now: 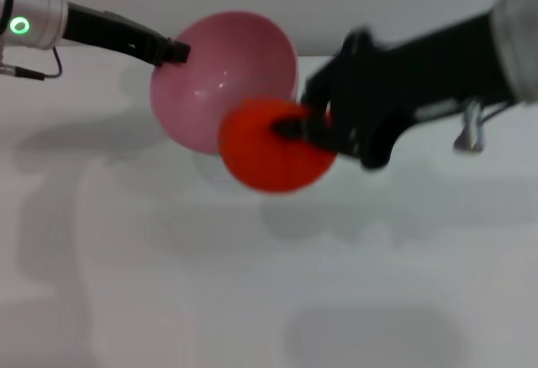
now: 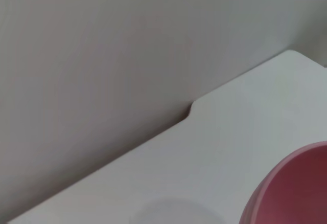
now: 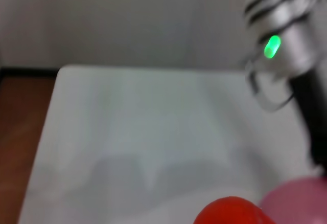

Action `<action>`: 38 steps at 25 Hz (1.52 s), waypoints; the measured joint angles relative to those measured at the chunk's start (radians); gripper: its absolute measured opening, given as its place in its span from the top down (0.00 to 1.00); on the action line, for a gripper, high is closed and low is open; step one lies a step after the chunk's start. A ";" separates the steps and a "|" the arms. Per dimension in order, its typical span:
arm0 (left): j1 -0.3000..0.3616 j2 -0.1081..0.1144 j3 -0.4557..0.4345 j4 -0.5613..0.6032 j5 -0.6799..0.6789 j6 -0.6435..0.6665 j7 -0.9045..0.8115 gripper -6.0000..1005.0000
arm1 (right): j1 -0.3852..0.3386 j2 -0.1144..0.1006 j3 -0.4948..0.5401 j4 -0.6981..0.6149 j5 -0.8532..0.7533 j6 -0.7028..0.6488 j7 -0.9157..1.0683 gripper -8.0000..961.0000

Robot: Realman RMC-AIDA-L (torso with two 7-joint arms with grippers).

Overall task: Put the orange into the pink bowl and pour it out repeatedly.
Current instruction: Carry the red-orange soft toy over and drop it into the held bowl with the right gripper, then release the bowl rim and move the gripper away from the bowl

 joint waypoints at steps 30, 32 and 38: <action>0.001 -0.068 0.084 -0.004 0.000 0.012 -0.015 0.91 | -0.045 0.002 -0.058 0.334 0.017 0.368 -0.200 0.73; 0.003 -0.066 0.084 -0.005 0.000 0.010 -0.016 0.91 | -0.069 0.005 -0.052 0.323 0.033 0.404 -0.219 0.65; 0.007 -0.061 0.084 -0.008 0.025 0.003 -0.027 0.91 | -0.172 0.006 0.018 0.356 0.289 0.506 -0.443 0.47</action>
